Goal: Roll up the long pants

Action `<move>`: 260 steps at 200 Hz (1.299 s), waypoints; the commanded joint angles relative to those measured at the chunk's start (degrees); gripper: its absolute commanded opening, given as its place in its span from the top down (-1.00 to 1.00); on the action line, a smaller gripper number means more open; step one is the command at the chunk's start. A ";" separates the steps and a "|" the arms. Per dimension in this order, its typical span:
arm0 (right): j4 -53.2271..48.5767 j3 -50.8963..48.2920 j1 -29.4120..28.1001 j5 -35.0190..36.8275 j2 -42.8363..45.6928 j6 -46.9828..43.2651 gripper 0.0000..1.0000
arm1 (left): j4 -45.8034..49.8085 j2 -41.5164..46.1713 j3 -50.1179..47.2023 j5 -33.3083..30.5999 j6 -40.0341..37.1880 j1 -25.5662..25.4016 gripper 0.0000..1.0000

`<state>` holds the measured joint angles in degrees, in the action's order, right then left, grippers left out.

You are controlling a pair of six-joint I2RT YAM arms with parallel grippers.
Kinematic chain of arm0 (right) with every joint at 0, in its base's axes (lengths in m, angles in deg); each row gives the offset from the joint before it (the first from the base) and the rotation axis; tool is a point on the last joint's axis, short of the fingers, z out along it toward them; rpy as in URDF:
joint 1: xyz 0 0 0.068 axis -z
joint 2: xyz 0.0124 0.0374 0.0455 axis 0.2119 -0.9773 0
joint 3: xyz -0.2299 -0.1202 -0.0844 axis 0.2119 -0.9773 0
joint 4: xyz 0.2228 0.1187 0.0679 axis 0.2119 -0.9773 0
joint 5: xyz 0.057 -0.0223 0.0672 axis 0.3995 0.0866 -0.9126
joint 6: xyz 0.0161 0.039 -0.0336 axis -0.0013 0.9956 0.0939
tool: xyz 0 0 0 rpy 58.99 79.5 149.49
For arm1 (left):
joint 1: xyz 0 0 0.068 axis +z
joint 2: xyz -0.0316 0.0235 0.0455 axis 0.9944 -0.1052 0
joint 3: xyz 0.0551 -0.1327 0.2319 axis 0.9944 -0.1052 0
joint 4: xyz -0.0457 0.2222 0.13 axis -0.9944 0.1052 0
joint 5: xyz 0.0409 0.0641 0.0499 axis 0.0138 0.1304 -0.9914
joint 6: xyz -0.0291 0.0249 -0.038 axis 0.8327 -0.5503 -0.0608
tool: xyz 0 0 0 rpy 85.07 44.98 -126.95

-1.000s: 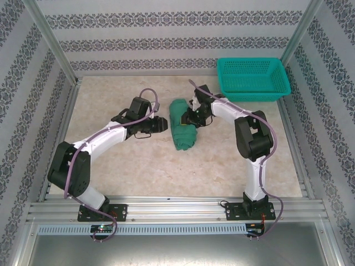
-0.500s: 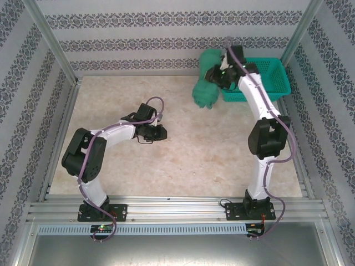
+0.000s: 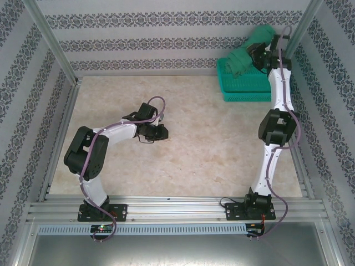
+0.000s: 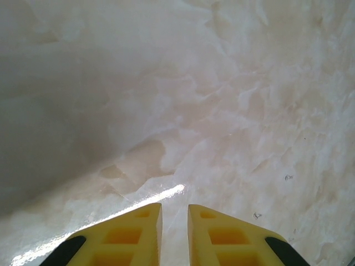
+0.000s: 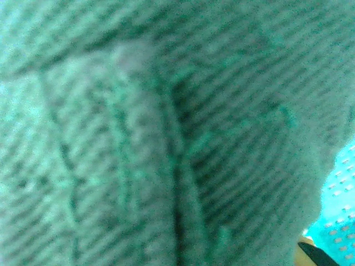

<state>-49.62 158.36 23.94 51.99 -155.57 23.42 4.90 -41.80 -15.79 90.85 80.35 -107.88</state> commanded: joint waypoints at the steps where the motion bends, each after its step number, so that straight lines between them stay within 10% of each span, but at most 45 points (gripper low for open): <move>1: 11.85 -1.15 0.41 1.23 -1.85 8.32 1.00 | 0.13 -1.21 1.57 -0.18 -0.01 0.18 0.63; 90: 15.58 -17.31 -0.28 15.85 -4.05 13.09 1.00 | 0.75 -3.14 2.68 -1.13 -0.45 0.19 0.64; 116: 10.41 -18.63 0.21 18.80 -1.06 12.44 -0.94 | 0.74 -3.05 3.58 -2.24 -0.79 0.18 0.46; 189: 7.84 -35.00 -8.17 31.98 22.03 -10.59 -0.96 | 3.75 1.23 6.48 -14.56 -2.96 0.44 0.36; 260: 14.51 -63.66 -25.31 35.78 45.79 -31.57 -0.95 | -2.30 25.30 -6.40 -60.76 -5.62 1.96 0.15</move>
<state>-36.74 103.74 0.88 83.99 -115.24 1.15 5.91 -24.05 -17.98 52.16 77.83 -107.29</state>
